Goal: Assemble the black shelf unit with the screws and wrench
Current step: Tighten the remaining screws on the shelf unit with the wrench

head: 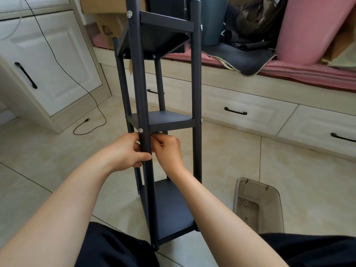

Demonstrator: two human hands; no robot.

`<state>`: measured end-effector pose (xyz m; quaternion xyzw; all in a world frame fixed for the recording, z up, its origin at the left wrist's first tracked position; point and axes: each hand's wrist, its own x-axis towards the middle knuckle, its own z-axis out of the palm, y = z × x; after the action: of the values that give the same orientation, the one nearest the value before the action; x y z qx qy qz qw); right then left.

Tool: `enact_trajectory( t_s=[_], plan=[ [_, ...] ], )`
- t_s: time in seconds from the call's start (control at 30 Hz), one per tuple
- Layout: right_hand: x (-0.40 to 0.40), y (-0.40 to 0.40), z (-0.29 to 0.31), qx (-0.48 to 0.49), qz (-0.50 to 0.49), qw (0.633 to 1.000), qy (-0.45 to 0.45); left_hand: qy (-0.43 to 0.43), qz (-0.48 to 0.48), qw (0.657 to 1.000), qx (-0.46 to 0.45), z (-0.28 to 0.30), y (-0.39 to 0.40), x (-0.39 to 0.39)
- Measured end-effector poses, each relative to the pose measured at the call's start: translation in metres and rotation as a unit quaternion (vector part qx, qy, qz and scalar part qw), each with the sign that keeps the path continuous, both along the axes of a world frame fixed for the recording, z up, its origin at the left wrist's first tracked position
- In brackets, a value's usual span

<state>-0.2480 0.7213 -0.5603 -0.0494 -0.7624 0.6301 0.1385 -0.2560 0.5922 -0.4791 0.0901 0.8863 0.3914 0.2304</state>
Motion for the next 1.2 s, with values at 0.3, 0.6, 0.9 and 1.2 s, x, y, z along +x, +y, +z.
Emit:
enact_trajectory(
  t_s=[0.3,0.6,0.9,1.2],
  plan=[
    [-0.015,-0.007,-0.013,-0.009,-0.016,0.998,0.059,0.000,0.000,1.000,-0.015,-0.003,0.001,0.000],
    [-0.012,-0.003,-0.011,0.023,-0.054,0.993,0.101,0.006,-0.010,1.000,-0.012,-0.004,-0.001,-0.001],
    [0.024,0.012,-0.013,0.091,-0.011,0.995,0.033,0.022,-0.019,1.000,-0.009,0.003,0.004,0.006],
    [0.040,0.033,0.007,0.120,-0.006,0.992,-0.021,0.024,-0.020,0.999,-0.027,0.005,0.001,0.007]
  ],
)
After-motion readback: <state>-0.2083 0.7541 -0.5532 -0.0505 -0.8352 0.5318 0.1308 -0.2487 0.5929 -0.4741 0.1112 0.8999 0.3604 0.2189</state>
